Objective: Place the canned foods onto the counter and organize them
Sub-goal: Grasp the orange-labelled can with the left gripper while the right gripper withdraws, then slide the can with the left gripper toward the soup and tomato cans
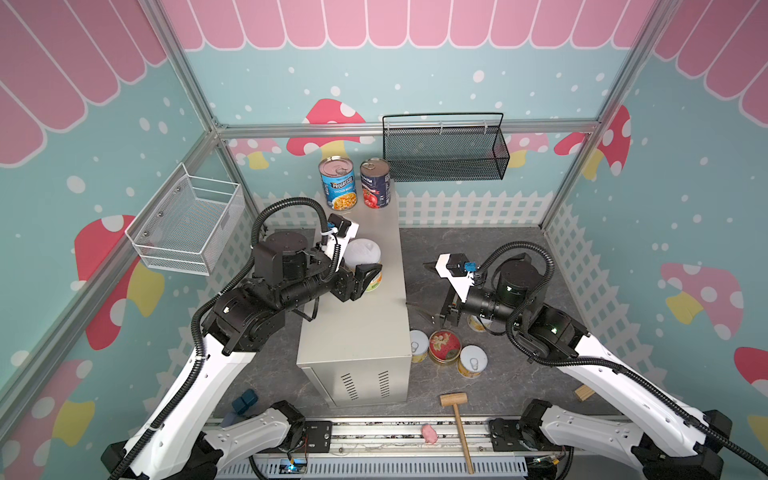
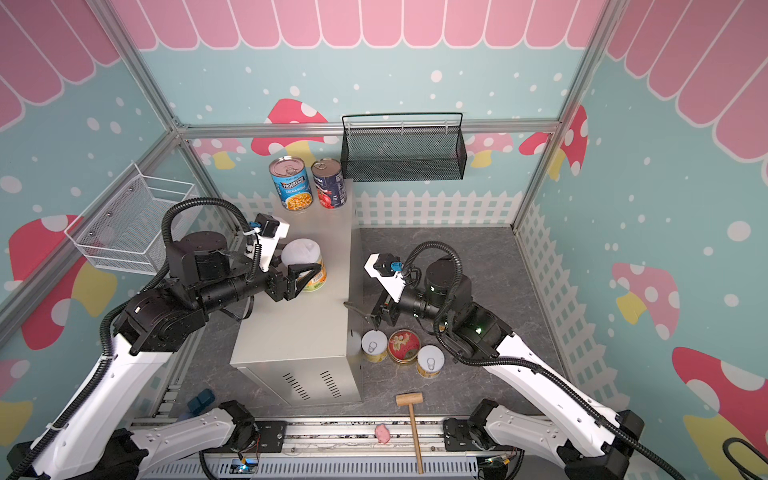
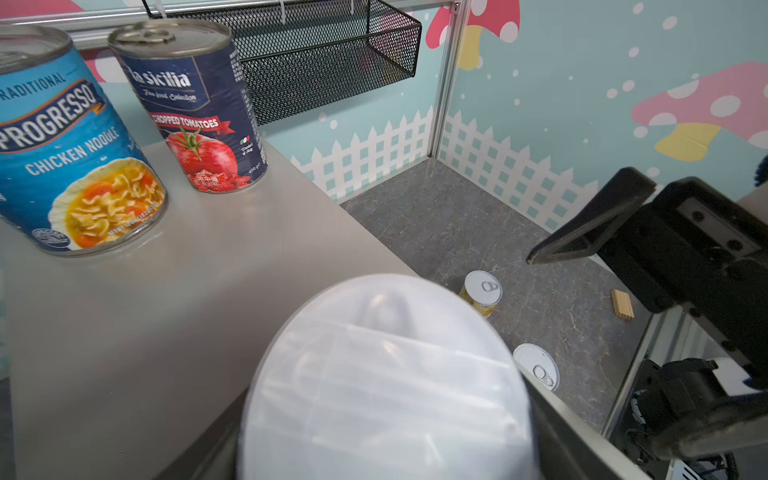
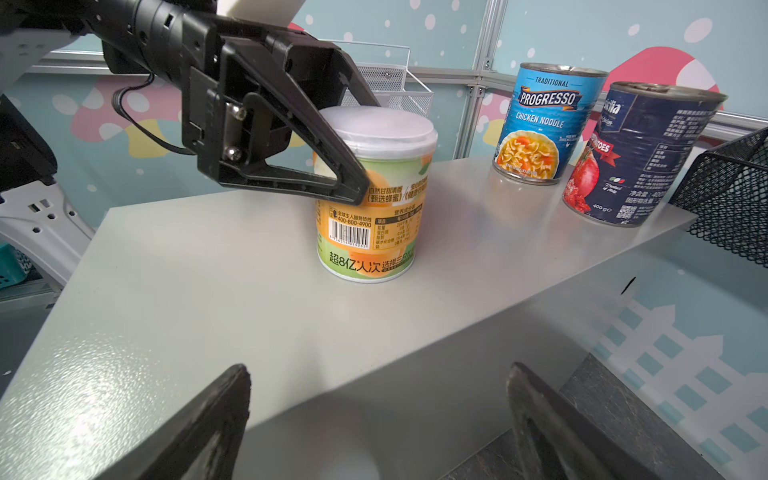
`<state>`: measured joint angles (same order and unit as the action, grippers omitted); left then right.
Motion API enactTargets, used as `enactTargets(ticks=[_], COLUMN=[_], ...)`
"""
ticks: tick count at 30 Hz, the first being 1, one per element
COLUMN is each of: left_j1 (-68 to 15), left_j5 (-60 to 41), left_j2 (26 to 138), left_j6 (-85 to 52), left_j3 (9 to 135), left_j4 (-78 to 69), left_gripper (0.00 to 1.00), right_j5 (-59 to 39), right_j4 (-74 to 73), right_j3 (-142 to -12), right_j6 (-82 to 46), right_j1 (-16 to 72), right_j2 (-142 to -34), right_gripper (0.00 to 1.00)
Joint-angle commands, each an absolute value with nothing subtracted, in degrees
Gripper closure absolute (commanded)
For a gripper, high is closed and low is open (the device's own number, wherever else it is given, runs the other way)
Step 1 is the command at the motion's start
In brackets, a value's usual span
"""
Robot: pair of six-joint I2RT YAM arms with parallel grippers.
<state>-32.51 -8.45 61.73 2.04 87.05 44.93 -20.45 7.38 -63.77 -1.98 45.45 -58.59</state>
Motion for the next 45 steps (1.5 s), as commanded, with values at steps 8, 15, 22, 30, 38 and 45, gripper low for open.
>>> enactTargets(ticks=[8, 15, 22, 30, 38, 45], left_j1=[-24.98, -17.71, -13.64, -10.48, -8.26, -8.14], left_j5=[-6.61, -10.65, -15.1, -16.52, -18.91, -20.82], left_j2=[63.06, 65.95, 69.26, 73.04, 75.34, 77.67], left_j6=[6.55, 6.85, 6.42, 6.68, 5.8, 5.14], left_j3=[89.6, 90.16, 91.64, 92.81, 92.83, 93.68], left_j4=[39.49, 35.72, 32.29, 31.09, 29.71, 29.44], left_gripper=[0.35, 0.35, 0.35, 0.35, 0.35, 0.35], right_j5=[-13.54, -3.36, 2.36, 3.53, 2.81, 2.9], right_j4=[7.88, 15.85, 20.32, 23.1, 23.84, 23.71], right_j3=[-66.7, -76.7, -85.9, -92.2, -96.81, -99.61], right_j6=[-2.75, -6.17, -7.21, -6.86, -6.59, -6.33], right_j1=[47.19, 48.97, 50.1, 50.32, 50.36, 50.45], right_j2=[-61.04, -69.22, -76.38, -81.82, -85.88, -88.28], right_gripper=[0.05, 0.08, 0.08, 0.07, 0.06, 0.05])
